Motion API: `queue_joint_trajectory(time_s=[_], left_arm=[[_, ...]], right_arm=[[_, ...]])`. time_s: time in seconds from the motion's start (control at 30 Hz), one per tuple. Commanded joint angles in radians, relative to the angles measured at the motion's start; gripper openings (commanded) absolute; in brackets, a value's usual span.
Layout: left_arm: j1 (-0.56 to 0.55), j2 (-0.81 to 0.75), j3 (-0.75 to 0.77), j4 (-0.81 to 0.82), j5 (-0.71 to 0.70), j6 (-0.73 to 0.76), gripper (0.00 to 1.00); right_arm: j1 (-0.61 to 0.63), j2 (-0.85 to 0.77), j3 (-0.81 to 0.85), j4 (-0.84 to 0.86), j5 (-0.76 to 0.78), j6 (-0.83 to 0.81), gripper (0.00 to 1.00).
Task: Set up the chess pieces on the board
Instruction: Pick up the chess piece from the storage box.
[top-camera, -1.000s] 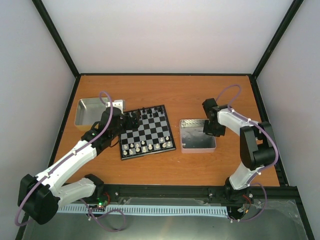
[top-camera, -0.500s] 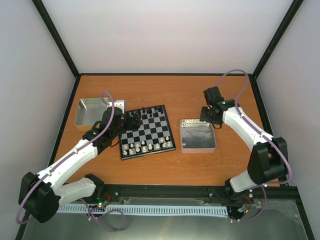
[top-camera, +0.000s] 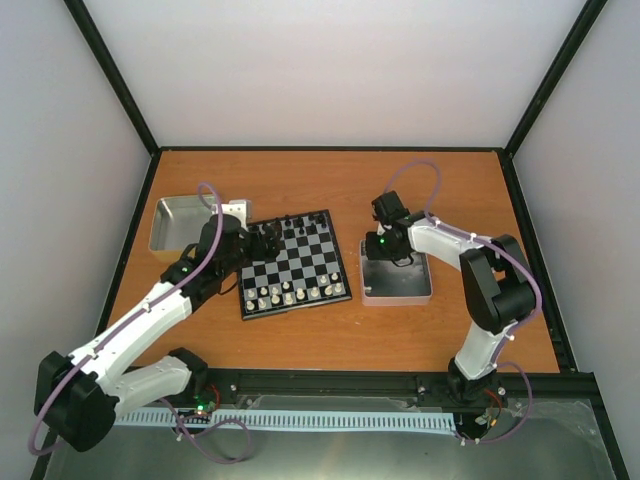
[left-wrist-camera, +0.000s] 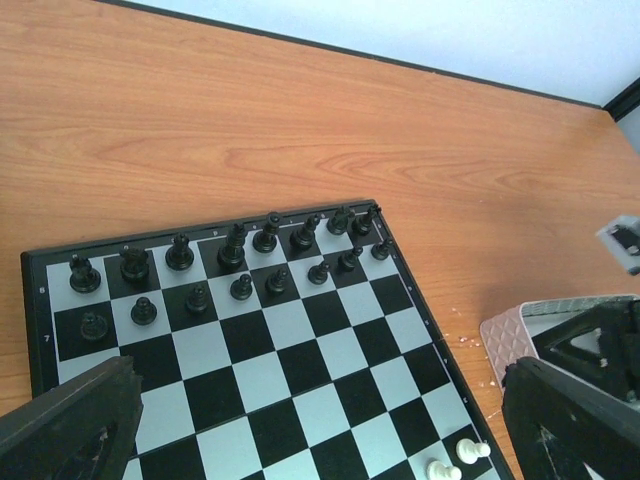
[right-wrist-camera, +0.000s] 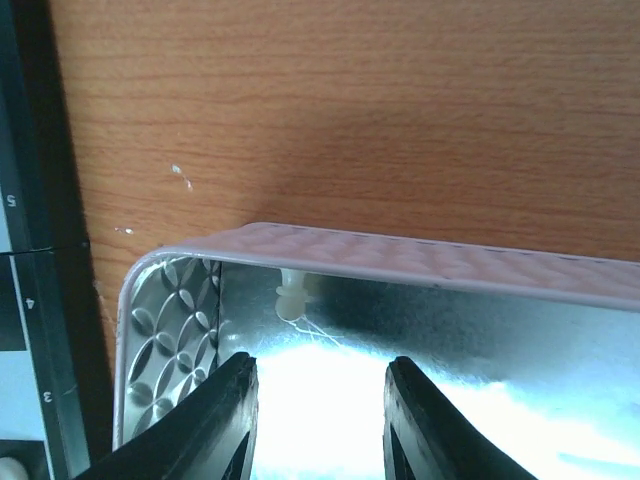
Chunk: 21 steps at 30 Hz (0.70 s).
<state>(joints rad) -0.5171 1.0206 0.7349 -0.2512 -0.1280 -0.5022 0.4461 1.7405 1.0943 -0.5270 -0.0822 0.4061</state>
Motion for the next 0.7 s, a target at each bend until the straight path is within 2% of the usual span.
queue_joint_trajectory(time_s=[0.0,0.17,0.57,0.67], left_arm=[[0.003,-0.028,0.006,0.008,-0.015,0.008,1.0],[0.004,-0.037,0.001,0.012,-0.019,0.007,1.0],[0.003,-0.046,-0.002,0.012,-0.016,0.004,1.0],[0.003,-0.047,-0.004,0.013,-0.011,0.002,1.0]], right_arm=[[0.024,0.035,0.032,0.043,-0.006,-0.036,0.37],[0.042,0.078,0.042,0.057,0.056,-0.019,0.36],[0.058,0.167,0.045,0.091,0.189,0.027,0.19],[0.059,0.172,0.056,0.106,0.2,0.016,0.11]])
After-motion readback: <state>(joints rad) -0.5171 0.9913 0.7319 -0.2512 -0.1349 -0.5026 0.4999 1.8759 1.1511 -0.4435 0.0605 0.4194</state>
